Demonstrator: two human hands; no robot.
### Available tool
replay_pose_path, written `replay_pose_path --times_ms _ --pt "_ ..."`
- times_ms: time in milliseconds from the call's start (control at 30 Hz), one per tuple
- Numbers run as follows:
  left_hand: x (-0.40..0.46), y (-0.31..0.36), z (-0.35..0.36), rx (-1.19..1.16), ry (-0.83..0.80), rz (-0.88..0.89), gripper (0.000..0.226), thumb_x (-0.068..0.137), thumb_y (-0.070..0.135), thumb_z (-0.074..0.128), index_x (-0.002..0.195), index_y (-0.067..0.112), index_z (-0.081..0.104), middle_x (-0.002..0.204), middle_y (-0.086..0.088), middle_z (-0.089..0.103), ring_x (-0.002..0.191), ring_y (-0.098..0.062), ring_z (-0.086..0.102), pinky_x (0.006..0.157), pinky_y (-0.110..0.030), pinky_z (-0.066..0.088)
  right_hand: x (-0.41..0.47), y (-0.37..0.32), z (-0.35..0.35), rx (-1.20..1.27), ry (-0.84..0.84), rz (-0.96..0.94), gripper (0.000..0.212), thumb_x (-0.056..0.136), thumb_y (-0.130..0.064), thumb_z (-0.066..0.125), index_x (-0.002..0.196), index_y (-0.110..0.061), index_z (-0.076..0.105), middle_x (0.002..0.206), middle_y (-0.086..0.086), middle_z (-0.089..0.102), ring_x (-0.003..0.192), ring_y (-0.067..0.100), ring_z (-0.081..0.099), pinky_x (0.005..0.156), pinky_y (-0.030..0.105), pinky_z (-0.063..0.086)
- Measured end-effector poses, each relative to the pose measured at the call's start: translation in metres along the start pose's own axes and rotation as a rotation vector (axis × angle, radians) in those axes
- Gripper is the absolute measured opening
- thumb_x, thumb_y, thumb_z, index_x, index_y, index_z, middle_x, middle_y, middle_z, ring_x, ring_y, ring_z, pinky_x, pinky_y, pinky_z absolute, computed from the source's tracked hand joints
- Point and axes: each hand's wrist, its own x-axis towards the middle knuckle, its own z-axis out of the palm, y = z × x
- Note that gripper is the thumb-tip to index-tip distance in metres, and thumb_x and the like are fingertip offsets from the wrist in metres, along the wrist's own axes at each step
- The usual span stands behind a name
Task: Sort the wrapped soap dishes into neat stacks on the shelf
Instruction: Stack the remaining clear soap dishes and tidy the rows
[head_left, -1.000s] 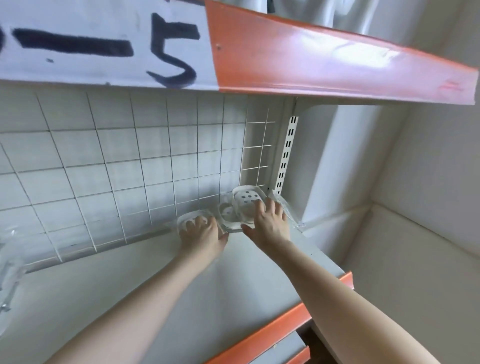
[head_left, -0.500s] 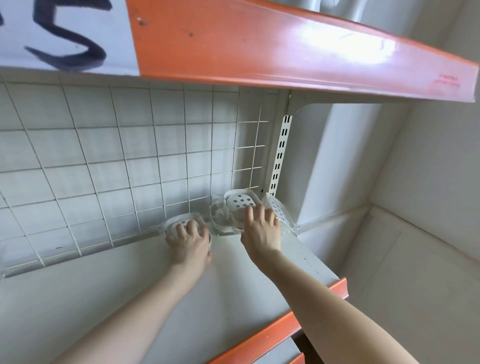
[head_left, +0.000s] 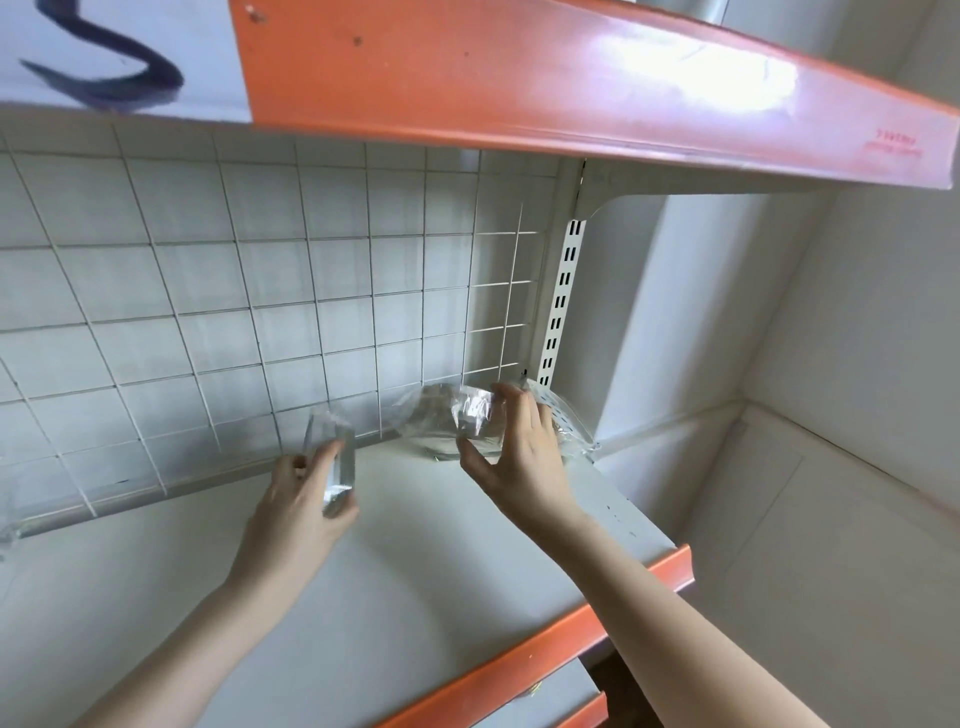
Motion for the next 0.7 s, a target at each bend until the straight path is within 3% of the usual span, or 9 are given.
replay_pose_path --times_ms 67,133,267,333,433,533,633,700 --pt "-0.003 -0.007 -0.004 -0.066 0.012 -0.026 0.053 0.073 0.010 0.071 0.123 0.020 0.055 0.100 -0.013 0.054 0.085 -0.039 0.059 0.068 -0.039 0.046 0.000 -0.008 -0.006 0.164 -0.053 0.082 0.059 0.078 -0.045 0.058 0.127 -0.013 0.045 0.117 -0.001 0.052 0.108 0.015 0.042 0.090 0.022 0.034" --pt "-0.005 -0.013 -0.008 -0.122 0.048 -0.058 0.048 0.074 0.008 0.071 0.119 0.013 0.056 0.104 -0.015 0.058 0.094 -0.036 0.057 0.073 -0.036 0.044 -0.001 -0.015 -0.008 0.333 -0.079 0.199 0.052 0.079 -0.041 0.064 0.122 -0.018 0.047 0.114 -0.002 0.056 0.108 0.013 0.047 0.090 0.024 0.039" --pt "-0.017 -0.020 -0.022 -0.382 0.053 -0.267 0.041 0.079 0.013 0.069 0.118 0.011 0.055 0.111 -0.008 0.059 0.102 -0.025 0.054 0.075 -0.030 0.047 -0.004 -0.019 -0.007 0.686 -0.271 0.480 0.041 0.088 -0.028 0.066 0.123 -0.016 0.046 0.105 0.007 0.063 0.088 0.009 0.061 0.076 0.024 0.052" --pt "-0.025 -0.025 -0.027 -0.538 0.013 -0.381 0.044 0.071 0.033 0.066 0.110 0.016 0.056 0.105 -0.003 0.063 0.101 -0.025 0.058 0.084 -0.039 0.045 -0.008 -0.015 0.000 0.621 -0.391 0.554 0.042 0.090 -0.034 0.063 0.123 -0.015 0.048 0.099 0.006 0.062 0.083 0.010 0.060 0.067 0.022 0.048" --pt "-0.037 -0.039 -0.028 -0.631 -0.016 -0.515 0.049 0.056 0.052 0.053 0.097 0.027 0.055 0.098 -0.002 0.066 0.097 -0.027 0.062 0.088 -0.054 0.049 -0.018 -0.012 0.015 0.588 -0.472 0.639 0.037 0.092 -0.039 0.059 0.117 -0.013 0.051 0.095 0.005 0.064 0.082 0.015 0.062 0.066 0.029 0.049" --pt "-0.042 -0.038 -0.034 -0.596 -0.081 -0.533 0.047 0.066 0.047 0.052 0.104 0.019 0.056 0.101 -0.008 0.065 0.096 -0.028 0.061 0.090 -0.050 0.048 -0.022 -0.012 0.022 0.527 -0.494 0.658 0.031 0.095 -0.038 0.054 0.110 -0.011 0.054 0.093 0.004 0.063 0.080 0.016 0.061 0.065 0.030 0.049" --pt "-0.043 -0.041 -0.033 -0.481 -0.096 -0.495 0.034 0.089 0.021 0.059 0.118 0.005 0.051 0.102 -0.012 0.062 0.097 -0.027 0.057 0.082 -0.034 0.040 -0.022 -0.010 0.028 0.365 -0.490 0.662 0.030 0.095 -0.033 0.053 0.113 -0.009 0.057 0.101 0.004 0.063 0.093 0.018 0.061 0.080 0.031 0.047" --pt "-0.043 -0.047 -0.029 -0.447 -0.110 -0.501 0.035 0.089 0.015 0.060 0.120 0.004 0.049 0.102 -0.015 0.063 0.097 -0.029 0.059 0.080 -0.035 0.039 -0.022 -0.011 0.031 0.324 -0.477 0.666 0.033 0.094 -0.030 0.054 0.117 -0.007 0.057 0.104 0.005 0.064 0.093 0.017 0.059 0.081 0.028 0.045"
